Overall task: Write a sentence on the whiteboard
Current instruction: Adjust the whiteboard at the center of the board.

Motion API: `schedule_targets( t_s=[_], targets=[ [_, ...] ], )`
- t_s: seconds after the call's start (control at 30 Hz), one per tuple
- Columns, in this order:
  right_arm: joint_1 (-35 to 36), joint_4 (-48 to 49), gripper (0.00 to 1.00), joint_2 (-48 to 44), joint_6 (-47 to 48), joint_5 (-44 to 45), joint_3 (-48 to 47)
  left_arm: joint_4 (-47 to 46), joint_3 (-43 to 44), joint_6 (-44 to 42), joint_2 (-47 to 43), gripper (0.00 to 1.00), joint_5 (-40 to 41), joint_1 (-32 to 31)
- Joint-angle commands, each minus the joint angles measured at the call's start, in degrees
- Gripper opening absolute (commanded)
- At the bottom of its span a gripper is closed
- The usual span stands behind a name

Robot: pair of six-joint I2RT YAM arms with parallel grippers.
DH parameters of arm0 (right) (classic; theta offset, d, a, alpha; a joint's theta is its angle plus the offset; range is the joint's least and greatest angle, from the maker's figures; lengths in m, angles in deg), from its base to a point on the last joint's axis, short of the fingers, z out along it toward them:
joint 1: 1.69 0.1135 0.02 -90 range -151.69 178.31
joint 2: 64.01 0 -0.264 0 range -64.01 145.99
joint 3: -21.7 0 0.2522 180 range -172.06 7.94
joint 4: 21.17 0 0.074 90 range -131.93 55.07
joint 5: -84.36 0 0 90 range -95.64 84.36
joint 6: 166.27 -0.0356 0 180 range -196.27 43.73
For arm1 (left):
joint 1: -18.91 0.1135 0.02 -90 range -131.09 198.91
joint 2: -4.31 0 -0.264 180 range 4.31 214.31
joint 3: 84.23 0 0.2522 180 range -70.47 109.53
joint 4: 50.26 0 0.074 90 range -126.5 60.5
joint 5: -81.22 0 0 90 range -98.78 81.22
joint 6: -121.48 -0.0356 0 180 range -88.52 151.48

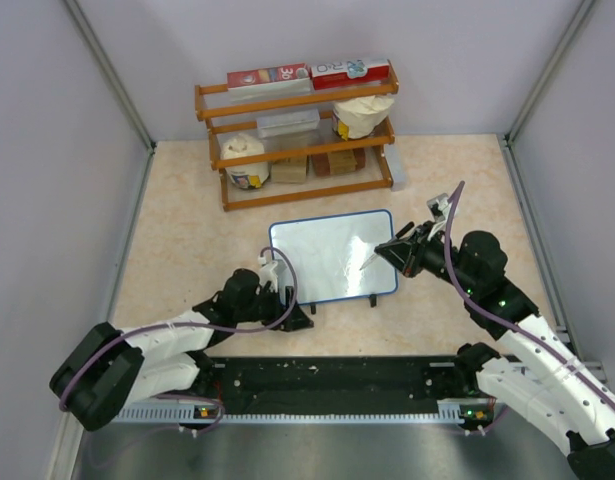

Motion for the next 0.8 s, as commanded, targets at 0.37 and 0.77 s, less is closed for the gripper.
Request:
schedule_targets(
  t_s=[0.37,0.77],
  targets=[
    [0.61,-0.07,0.0,-1.3,0.5,1.3,0.41,-9.84,7.12,0.18,12.22,0.72,2.26,-4.54],
    [0.61,-0.42,0.0,-1.21,0.76,1.56,0.59,-10.1,9.15,0.26,14.95,0.71,3.22,-7.7]
  ],
)
